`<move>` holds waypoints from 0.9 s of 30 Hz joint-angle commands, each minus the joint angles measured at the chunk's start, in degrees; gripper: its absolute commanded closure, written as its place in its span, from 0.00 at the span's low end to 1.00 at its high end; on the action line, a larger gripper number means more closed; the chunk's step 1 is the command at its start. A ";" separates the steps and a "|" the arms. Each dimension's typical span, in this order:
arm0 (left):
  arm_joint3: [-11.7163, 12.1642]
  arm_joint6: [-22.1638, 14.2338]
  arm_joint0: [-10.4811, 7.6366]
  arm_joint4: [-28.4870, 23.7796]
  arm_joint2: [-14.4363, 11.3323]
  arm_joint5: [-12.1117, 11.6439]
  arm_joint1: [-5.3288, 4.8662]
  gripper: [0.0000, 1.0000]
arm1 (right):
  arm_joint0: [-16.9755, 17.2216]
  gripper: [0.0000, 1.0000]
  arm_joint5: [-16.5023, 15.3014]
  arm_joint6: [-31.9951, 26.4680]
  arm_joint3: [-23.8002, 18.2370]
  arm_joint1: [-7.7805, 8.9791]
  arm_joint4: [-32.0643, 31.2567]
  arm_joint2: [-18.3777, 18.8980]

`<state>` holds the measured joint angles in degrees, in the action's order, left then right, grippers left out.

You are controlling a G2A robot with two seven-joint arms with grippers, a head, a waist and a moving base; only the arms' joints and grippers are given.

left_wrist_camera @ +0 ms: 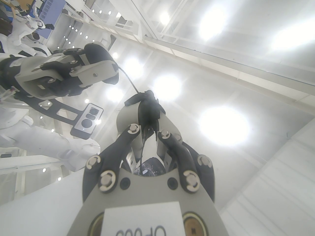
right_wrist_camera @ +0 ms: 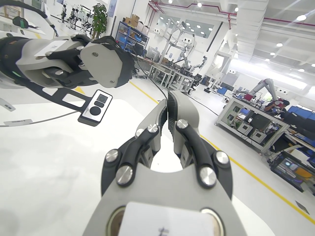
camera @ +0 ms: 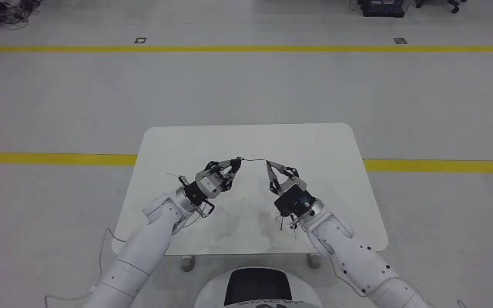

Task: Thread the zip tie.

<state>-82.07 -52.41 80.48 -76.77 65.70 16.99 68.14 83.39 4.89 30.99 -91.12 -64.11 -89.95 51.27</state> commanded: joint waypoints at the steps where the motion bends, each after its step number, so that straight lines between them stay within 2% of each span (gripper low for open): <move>1: 0.00 0.00 0.00 0.00 0.00 0.00 0.00 1.00 | 0.02 1.00 0.07 0.00 0.04 0.08 0.00 0.02; 27: 0.00 0.00 0.00 0.00 0.00 0.00 0.00 1.00 | 0.54 1.00 1.68 -1.16 -0.80 1.65 0.00 -0.08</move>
<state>-82.07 -52.41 80.48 -76.77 65.70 16.99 68.14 83.88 6.51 29.92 -91.87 -62.51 -89.95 51.19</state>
